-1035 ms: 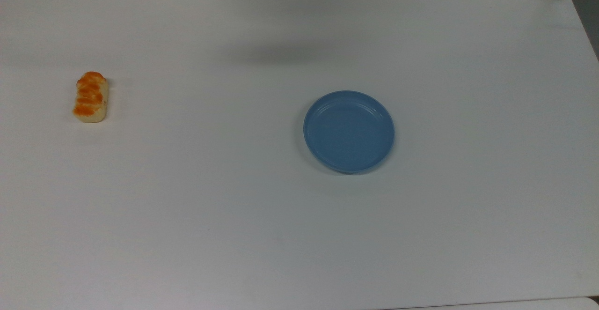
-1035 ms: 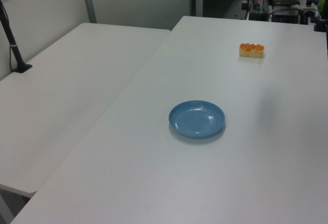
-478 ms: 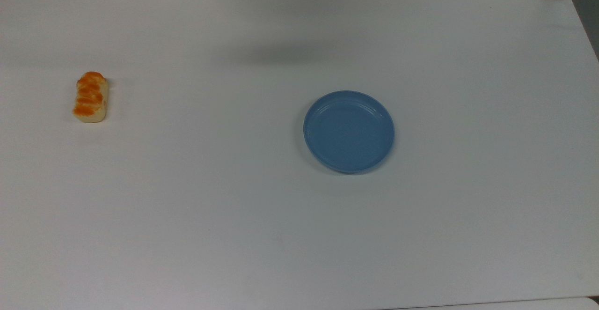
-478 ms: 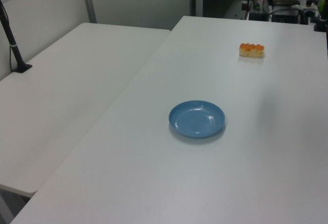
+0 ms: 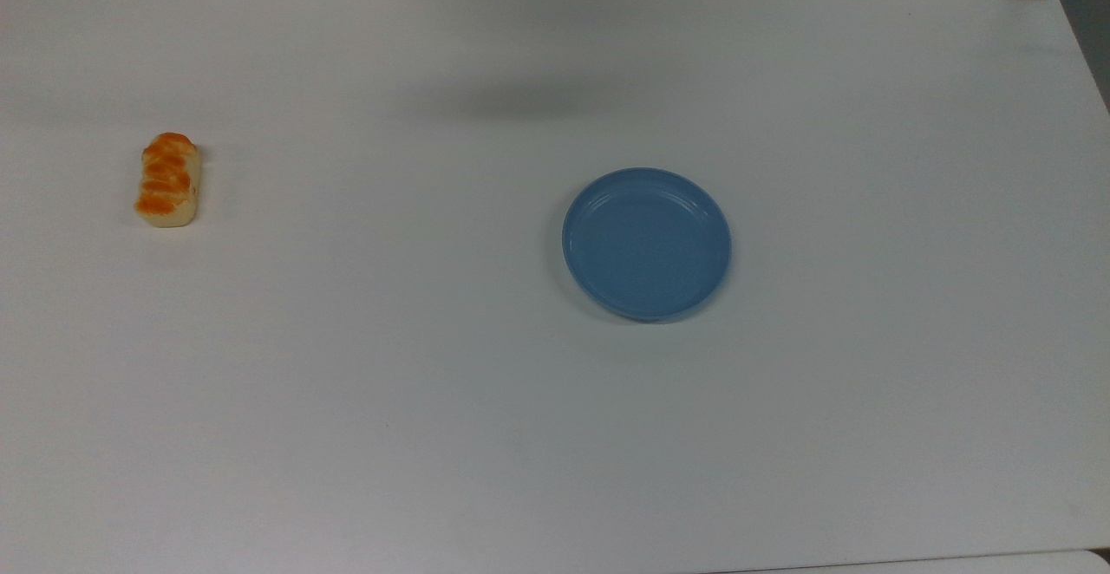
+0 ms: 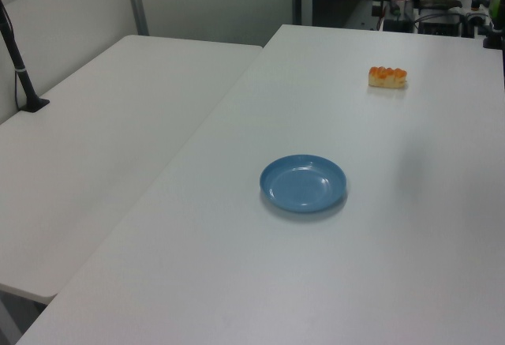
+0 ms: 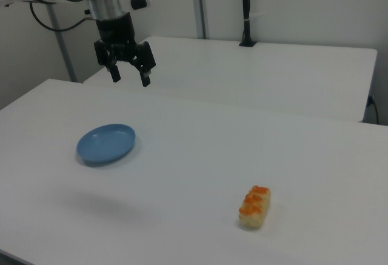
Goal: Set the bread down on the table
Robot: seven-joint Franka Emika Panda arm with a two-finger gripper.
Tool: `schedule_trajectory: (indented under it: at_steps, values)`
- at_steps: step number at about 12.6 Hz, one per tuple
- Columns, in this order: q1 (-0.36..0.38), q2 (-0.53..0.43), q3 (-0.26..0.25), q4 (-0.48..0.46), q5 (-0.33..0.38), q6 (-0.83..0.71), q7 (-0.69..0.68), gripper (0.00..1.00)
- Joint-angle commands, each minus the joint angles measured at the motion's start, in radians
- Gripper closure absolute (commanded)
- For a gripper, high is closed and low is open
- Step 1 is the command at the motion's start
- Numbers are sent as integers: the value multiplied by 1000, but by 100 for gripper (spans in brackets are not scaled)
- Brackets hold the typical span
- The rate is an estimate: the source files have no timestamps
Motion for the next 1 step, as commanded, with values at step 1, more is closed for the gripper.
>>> schedule_trajectory:
  at_steps: [1]
  values:
    - [16,-17,-11,-25,-11,28,-16,0]
